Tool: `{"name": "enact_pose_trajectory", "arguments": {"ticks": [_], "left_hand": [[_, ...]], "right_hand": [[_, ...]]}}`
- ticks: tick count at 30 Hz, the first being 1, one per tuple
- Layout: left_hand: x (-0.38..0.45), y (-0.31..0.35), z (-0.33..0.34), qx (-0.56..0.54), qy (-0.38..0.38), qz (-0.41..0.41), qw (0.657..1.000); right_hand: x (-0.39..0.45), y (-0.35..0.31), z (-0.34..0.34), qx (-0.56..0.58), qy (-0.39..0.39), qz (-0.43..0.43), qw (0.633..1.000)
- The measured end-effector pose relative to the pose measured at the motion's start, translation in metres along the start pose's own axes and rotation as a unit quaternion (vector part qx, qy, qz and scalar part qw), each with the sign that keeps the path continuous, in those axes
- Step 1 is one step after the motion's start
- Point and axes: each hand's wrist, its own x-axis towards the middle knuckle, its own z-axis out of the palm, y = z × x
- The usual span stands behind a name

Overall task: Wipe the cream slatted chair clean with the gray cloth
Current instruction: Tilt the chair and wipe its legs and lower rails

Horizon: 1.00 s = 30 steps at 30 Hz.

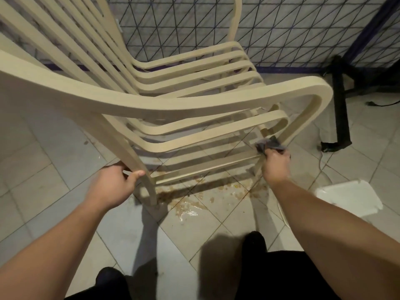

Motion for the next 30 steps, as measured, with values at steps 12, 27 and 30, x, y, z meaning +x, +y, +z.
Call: {"name": "enact_pose_trajectory", "arguments": {"ticks": [12,27,30], "left_hand": [[-0.011,-0.002,-0.003,-0.115,-0.046,-0.017,0.992],[-0.049,0.018,-0.093,-0.365,0.136,0.009,0.921],[-0.055,0.038,-0.122,-0.400,0.164,0.031,0.901]], "right_hand": [[-0.102,-0.181,0.065,0.147,-0.105,-0.034,0.983],[-0.152,-0.213,-0.131,0.623,0.089,-0.045,0.776],[-0.139,-0.219,-0.188,0.557,0.211,-0.165,0.786]]}}
